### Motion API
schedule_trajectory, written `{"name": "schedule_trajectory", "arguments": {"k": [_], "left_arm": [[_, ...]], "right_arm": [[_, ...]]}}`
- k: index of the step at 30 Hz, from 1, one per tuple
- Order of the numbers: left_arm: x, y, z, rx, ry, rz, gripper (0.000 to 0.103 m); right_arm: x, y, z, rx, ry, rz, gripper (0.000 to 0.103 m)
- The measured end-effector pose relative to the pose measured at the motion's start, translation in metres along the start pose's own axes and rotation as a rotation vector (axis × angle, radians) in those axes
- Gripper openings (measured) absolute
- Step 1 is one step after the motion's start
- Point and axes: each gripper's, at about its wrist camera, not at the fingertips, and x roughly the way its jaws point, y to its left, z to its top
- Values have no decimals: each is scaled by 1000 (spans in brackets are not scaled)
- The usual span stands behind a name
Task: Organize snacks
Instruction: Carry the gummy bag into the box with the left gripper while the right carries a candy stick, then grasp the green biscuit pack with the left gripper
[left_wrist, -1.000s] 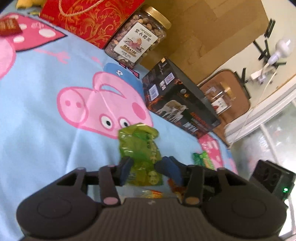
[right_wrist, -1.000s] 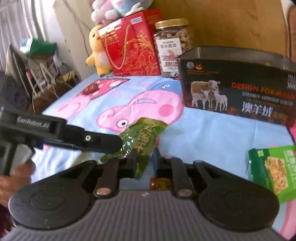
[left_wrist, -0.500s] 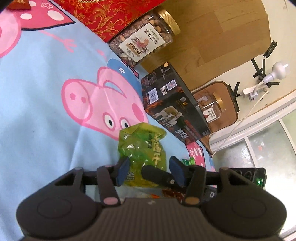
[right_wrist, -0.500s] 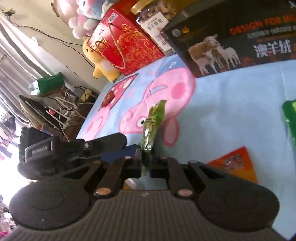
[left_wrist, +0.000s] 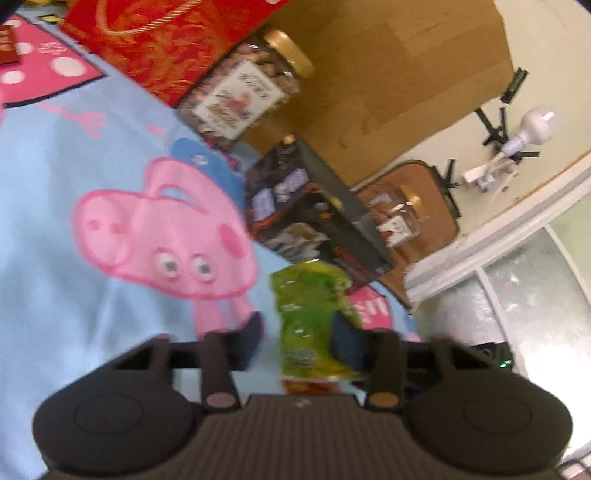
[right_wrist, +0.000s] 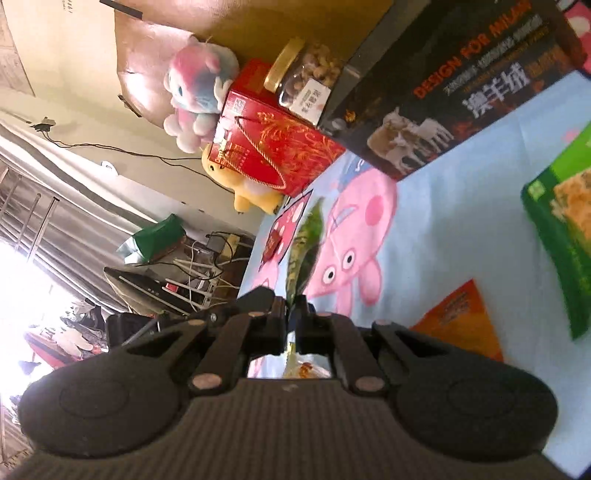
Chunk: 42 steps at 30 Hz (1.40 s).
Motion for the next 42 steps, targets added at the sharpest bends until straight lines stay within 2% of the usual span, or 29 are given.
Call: {"name": "schedule_trajectory", "arguments": {"k": [2, 9, 13, 16, 19, 21, 23, 26, 34, 37, 42], "left_arm": [[8, -12, 5, 30, -3, 30, 19], [52, -68, 46, 172, -12, 61, 20], [91, -95, 73, 237, -19, 112, 19], [122, -108, 84, 277, -26, 160, 19], [148, -113, 86, 282, -30, 215, 24], [157, -115, 83, 299, -36, 237, 24], [155, -115, 78, 309, -48, 241, 24], [146, -117, 72, 330, -58, 234, 30], [99, -139, 37, 400, -72, 221, 30], [98, -142, 16, 413, -31, 218, 30], [113, -133, -19, 386, 85, 241, 30]], "right_arm": [[-7, 1, 2, -5, -20, -10, 7], [-32, 20, 38, -106, -149, -91, 8], [-35, 27, 72, -154, -222, -185, 9], [-33, 29, 93, -211, -269, -297, 11], [-25, 33, 108, -327, -306, -489, 15], [-20, 32, 114, -387, -318, -589, 20], [-22, 31, 113, -427, -341, -639, 31], [-38, 28, 104, -448, -379, -639, 35], [-89, 33, 54, -413, -453, -550, 35], [-107, 27, 26, -395, -444, -555, 36], [-120, 8, -5, -370, -398, -603, 40]]}}
